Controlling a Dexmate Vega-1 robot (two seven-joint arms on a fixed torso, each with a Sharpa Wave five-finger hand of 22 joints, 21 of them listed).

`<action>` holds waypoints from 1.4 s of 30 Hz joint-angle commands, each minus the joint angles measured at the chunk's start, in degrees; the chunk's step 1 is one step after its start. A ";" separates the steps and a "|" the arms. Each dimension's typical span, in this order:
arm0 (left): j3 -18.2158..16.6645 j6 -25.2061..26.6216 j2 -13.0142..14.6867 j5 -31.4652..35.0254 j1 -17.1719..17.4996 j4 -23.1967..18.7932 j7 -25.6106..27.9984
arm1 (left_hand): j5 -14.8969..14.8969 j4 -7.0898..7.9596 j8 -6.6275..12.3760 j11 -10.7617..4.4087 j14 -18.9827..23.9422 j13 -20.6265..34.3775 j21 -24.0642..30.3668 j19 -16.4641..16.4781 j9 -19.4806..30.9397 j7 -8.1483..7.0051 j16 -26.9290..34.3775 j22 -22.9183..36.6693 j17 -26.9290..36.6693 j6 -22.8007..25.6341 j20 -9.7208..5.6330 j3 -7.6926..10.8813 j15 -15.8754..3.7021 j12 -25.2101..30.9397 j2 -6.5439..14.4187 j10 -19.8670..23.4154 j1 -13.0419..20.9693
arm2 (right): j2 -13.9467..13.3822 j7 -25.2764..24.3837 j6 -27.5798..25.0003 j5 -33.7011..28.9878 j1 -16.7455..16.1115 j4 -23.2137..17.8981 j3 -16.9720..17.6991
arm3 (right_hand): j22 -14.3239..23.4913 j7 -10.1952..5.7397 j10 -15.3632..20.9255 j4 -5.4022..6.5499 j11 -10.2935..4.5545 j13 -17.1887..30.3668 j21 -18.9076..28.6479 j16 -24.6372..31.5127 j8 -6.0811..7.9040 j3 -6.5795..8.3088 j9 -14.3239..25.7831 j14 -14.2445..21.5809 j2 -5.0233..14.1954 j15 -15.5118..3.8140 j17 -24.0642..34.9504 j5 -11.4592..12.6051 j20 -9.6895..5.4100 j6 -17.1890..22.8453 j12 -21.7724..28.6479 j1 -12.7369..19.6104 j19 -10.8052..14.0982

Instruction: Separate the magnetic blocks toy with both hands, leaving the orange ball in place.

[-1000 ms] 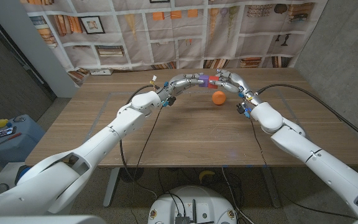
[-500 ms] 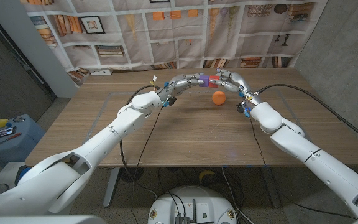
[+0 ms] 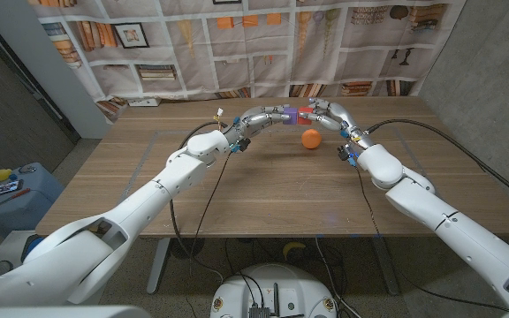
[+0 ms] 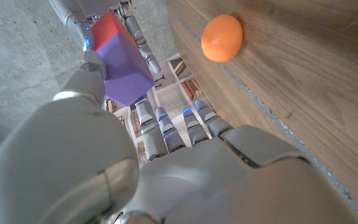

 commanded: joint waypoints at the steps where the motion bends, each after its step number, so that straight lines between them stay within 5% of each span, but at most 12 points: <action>1: -0.33 0.62 0.51 -0.16 0.25 -0.67 0.28 | 0.41 0.00 0.98 -0.08 0.06 0.19 0.42 0.29 2.31 -0.65 0.24 0.09 0.11 16.17 0.20 -0.25 -2.75 0.17 3.63 0.14 3.62 | -0.35 0.46 -0.46 0.77 -0.15 -0.37 0.16 | 0.10 -4.33 0.47 0.27 0.09 -0.04 -0.22 0.16 0.24 -0.10 0.06 0.11 0.98 -0.02 0.16 0.01 -0.14 4.98 0.06 1.36 0.34; 21: -1.06 2.63 3.93 1.14 0.38 -3.84 1.09 | 0.41 0.07 1.02 -0.05 0.05 0.19 0.42 0.32 2.33 -0.70 0.23 0.09 0.12 16.12 0.26 -0.57 -2.64 0.10 3.63 0.05 3.71 | -2.33 1.56 -1.90 1.58 -0.72 -2.26 1.02 | 0.11 -4.38 0.80 0.39 0.07 -0.13 -0.48 0.06 0.20 -0.39 -0.09 -0.07 1.31 -0.03 0.31 -0.11 -0.24 4.97 -0.35 1.50 0.36; 42: 1.22 11.47 13.54 14.37 -2.04 -14.00 4.16 | 0.46 0.12 0.87 0.57 -0.37 0.20 0.35 0.05 2.39 -0.74 0.15 0.10 0.12 15.46 0.50 -0.86 -2.41 0.02 3.89 -0.50 3.78 | -9.43 2.38 -13.05 -4.54 -1.05 -10.05 1.11 | 0.12 -4.47 0.67 0.43 0.09 -0.20 -0.73 -0.17 0.36 -0.84 -0.11 -0.46 1.53 0.16 0.50 -0.20 -0.08 5.24 -1.07 1.59 0.22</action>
